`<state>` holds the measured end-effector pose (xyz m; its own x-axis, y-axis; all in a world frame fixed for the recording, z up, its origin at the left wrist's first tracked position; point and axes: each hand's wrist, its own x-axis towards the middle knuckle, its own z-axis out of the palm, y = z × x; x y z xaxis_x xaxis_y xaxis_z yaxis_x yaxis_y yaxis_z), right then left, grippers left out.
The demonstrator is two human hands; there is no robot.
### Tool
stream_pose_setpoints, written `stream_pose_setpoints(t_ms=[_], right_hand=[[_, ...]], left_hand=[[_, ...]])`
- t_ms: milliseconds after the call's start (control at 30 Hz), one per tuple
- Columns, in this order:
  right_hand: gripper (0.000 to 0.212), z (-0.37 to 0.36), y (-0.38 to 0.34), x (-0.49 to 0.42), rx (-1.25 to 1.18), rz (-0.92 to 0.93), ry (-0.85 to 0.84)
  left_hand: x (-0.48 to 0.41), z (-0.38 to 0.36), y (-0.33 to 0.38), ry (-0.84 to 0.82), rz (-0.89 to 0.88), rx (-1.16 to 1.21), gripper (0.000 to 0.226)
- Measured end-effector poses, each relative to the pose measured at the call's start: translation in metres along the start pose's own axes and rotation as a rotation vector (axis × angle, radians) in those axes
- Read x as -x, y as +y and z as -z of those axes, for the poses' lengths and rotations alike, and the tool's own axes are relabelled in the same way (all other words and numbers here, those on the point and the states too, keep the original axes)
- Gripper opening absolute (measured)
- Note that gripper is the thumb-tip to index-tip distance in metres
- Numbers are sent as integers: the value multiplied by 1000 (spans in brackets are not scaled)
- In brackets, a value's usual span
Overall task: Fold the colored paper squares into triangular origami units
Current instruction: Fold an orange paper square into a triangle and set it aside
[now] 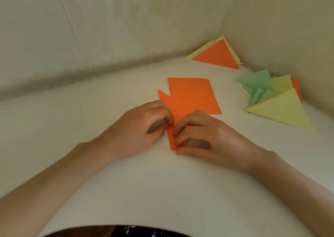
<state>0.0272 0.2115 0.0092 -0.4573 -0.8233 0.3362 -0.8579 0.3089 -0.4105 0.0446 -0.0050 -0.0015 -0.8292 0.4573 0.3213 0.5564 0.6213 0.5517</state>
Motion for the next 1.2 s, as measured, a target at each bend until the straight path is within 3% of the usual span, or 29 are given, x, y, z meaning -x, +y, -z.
stream_pose_setpoints(t_ms=[300, 667, 867, 1200], right_hand=[[14, 5, -2, -1, -162, -87, -33], [15, 7, -3, -1, -240, -208, -117], [1, 9, -7, -3, -257, -263, -143], [6, -4, -11, -8, -140, -394, -67]], left_hand=[[31, 15, 7, -91, -239, -94, 39], [37, 17, 11, -168, -260, -139, 46], [37, 17, 13, -185, -330, -275, 46], [36, 18, 16, -177, -382, -317, 44]])
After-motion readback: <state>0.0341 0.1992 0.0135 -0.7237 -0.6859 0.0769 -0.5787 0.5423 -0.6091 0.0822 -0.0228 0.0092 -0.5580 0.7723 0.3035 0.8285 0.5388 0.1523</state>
